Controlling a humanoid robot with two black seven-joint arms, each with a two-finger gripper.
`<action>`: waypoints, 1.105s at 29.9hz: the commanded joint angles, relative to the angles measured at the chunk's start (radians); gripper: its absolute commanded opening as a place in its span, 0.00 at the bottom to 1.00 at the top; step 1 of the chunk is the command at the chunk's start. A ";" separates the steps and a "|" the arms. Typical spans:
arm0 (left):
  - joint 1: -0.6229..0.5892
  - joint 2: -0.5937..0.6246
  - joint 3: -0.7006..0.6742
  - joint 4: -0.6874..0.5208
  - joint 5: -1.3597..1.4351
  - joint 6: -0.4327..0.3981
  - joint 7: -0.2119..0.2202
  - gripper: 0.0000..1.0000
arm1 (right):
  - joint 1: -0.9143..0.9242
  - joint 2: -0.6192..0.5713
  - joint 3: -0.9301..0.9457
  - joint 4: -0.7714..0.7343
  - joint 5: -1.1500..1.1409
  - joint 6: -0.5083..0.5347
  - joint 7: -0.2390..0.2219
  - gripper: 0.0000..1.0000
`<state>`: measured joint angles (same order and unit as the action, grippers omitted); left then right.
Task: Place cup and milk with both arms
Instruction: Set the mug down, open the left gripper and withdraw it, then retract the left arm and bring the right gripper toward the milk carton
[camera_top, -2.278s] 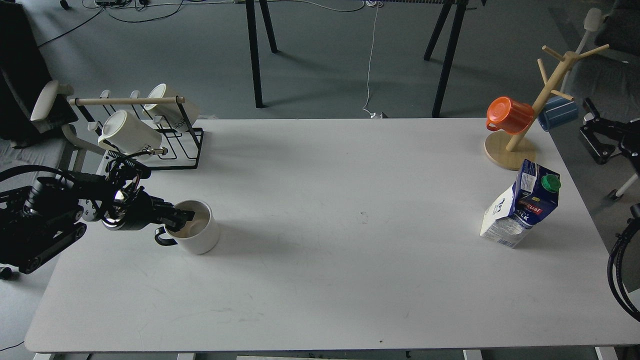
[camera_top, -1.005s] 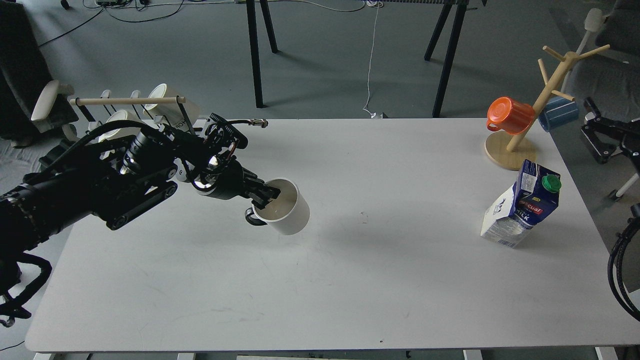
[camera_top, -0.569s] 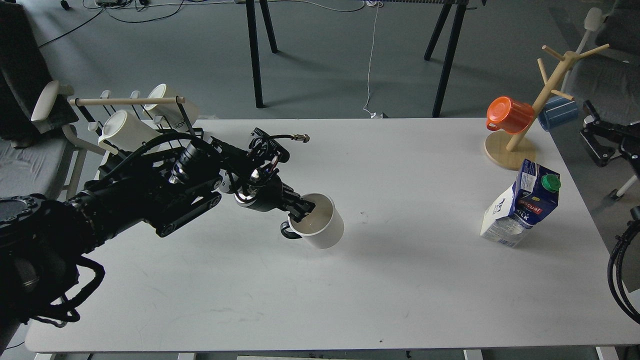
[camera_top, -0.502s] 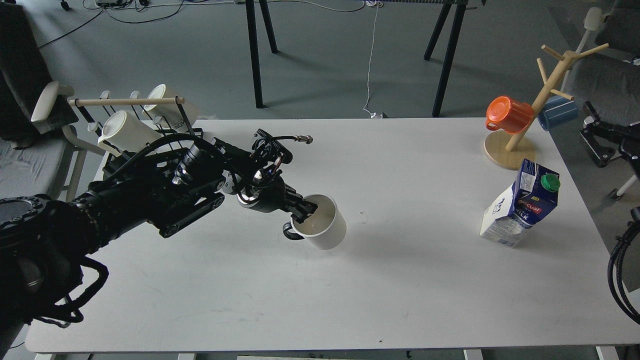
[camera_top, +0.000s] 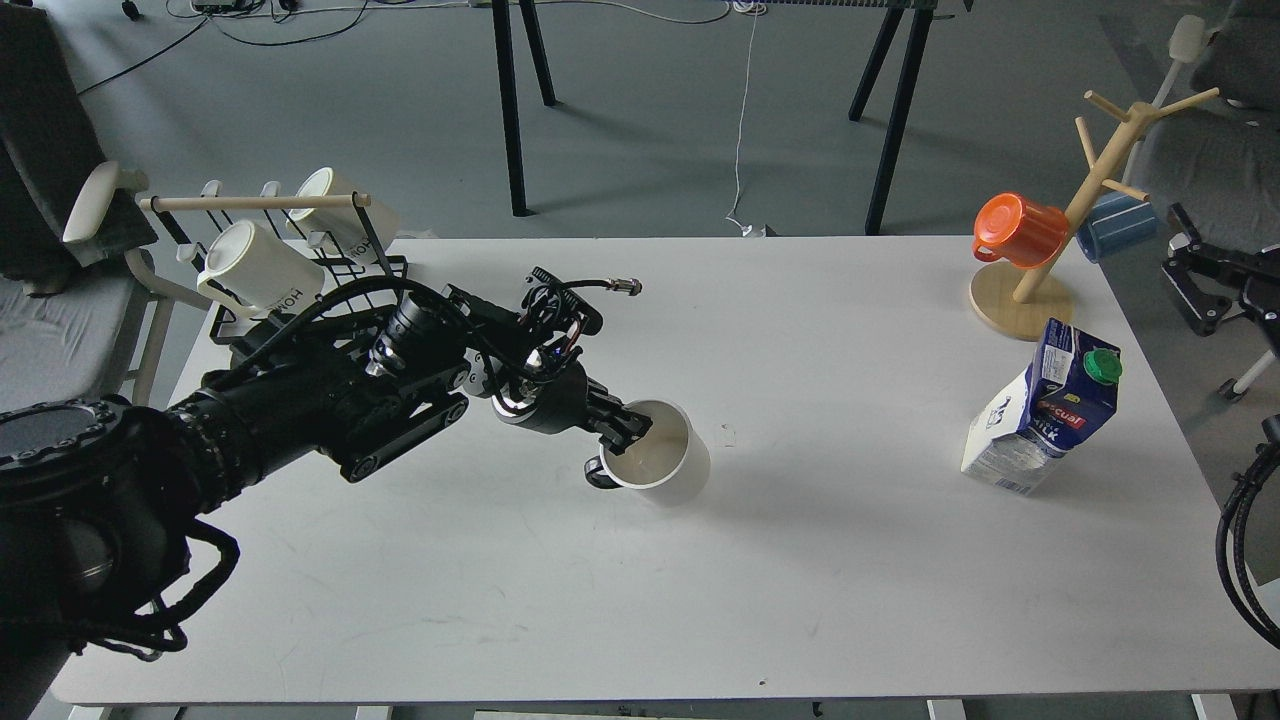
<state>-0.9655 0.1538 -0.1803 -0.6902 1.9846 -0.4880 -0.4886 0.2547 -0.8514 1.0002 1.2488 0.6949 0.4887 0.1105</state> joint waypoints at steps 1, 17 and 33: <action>-0.001 0.003 -0.005 0.000 -0.003 -0.001 0.000 0.33 | 0.000 0.000 -0.002 -0.006 0.000 0.000 0.000 0.97; -0.010 0.162 -0.161 -0.015 -0.536 -0.001 0.000 0.72 | -0.003 -0.006 0.057 0.000 0.003 0.000 0.000 0.97; 0.209 0.561 -0.412 0.034 -1.613 -0.001 0.000 0.77 | -0.271 -0.094 0.058 0.119 0.373 0.000 -0.002 0.97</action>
<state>-0.8311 0.6816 -0.5881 -0.6580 0.4977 -0.4883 -0.4886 0.0765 -0.9432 1.0602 1.3300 0.9962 0.4887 0.1086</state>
